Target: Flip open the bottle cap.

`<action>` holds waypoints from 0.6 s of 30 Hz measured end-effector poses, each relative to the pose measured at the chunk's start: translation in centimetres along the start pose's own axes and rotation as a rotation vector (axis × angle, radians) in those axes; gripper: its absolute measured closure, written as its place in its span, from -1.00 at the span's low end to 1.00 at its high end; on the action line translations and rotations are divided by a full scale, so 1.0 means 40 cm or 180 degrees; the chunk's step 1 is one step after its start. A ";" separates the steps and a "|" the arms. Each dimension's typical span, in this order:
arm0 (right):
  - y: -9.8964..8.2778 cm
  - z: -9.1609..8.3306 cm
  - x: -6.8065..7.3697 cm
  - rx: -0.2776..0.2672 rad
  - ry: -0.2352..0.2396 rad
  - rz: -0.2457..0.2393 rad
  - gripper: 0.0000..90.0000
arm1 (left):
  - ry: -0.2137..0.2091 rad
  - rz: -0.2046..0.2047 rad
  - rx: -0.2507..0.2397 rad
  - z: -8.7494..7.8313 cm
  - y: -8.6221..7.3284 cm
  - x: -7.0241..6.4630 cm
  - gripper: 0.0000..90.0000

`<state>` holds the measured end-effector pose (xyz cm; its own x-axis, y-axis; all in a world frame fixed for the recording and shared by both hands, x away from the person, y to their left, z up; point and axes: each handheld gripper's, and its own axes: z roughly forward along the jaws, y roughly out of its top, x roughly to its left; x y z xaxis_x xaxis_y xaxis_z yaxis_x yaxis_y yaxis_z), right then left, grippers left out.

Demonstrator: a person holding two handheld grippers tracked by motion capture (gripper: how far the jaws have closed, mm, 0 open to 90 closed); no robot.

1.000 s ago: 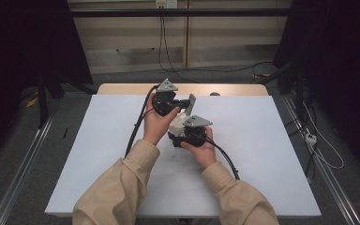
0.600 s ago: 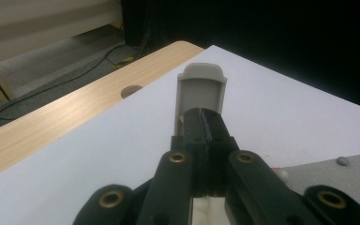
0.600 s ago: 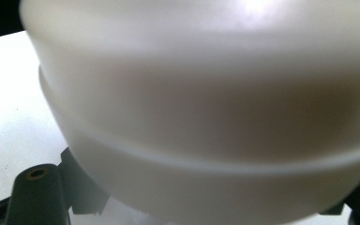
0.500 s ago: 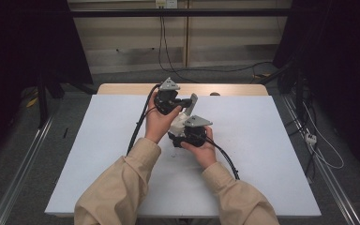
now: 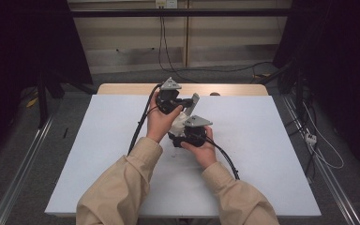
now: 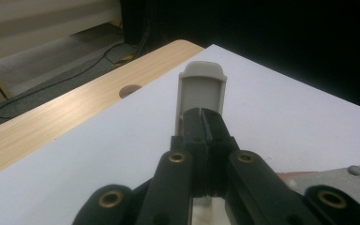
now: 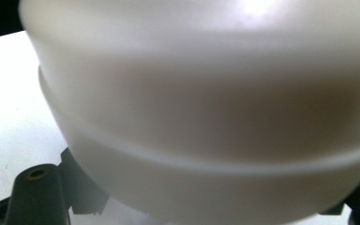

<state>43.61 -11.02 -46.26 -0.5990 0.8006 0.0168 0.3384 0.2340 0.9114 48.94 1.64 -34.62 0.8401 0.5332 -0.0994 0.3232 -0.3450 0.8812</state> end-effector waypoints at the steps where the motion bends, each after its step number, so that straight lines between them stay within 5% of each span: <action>1: 0.000 0.000 0.000 0.0000 -0.0002 -0.0002 -0.59 | -0.0003 0.0000 0.0002 0.001 0.000 0.000 1.00; 18: 0.000 0.000 -0.001 0.0003 0.0002 0.0010 -0.58 | -0.0026 -0.0002 0.0051 0.018 -0.005 0.005 1.00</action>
<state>43.62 -11.05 -46.26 -0.5984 0.8010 0.0200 0.3409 0.2319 0.9110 49.36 1.26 -35.13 0.8435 0.5270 -0.1038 0.3306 -0.3570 0.8736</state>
